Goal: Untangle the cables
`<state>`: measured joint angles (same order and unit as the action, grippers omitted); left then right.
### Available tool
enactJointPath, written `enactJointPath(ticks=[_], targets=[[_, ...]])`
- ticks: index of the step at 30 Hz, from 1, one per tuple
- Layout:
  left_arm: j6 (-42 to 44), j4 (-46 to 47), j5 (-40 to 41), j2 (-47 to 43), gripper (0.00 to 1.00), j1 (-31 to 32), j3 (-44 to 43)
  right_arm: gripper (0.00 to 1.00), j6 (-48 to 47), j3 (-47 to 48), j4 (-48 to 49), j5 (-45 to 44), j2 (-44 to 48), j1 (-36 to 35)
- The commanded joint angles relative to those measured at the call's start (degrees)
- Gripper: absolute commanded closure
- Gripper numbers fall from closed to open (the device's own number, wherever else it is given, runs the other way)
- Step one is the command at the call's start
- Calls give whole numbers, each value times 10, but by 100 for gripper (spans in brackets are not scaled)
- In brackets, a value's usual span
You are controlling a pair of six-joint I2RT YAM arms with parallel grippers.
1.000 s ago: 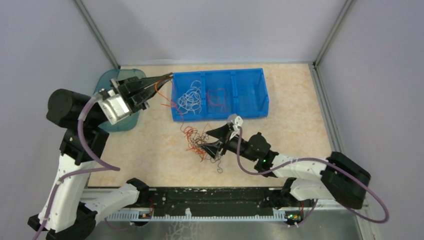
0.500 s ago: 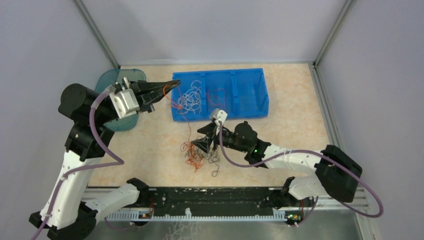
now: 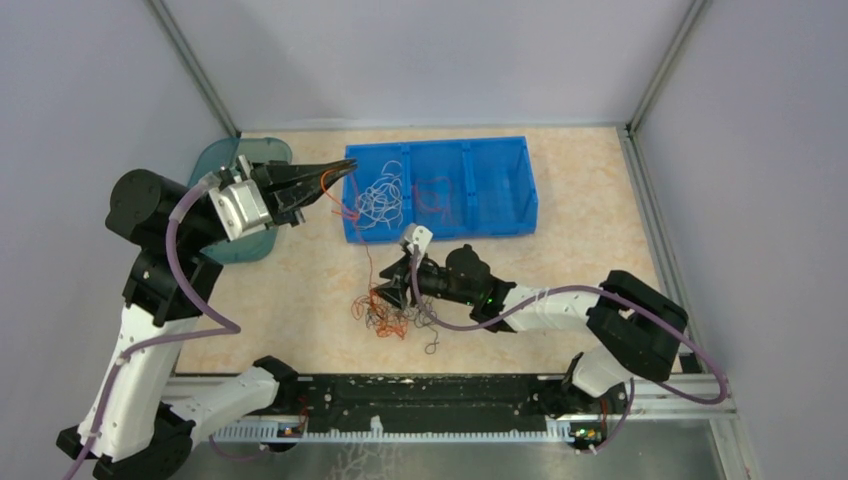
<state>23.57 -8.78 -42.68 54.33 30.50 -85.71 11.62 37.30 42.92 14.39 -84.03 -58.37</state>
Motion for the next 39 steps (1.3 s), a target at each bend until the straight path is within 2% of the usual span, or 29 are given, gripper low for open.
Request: enactJointPath(ticks=[1,8,13,22,39], targets=[[-8,9,-8,-1,100,2,-27,52,17,26,58,7,-16,-16],[-6,11,-5,2,100,1,-37,53,47,1,90,3,-22,-23],[0,5,-7,-2,100,1,-32,40,49,-56,86,-43,43,-16],[-9,13,-14,-1,100,1,-27,37,47,-91,50,-42,120,-12],[-19,21,-19,4,100,1,-26,36,69,-55,92,-15,66,-11]])
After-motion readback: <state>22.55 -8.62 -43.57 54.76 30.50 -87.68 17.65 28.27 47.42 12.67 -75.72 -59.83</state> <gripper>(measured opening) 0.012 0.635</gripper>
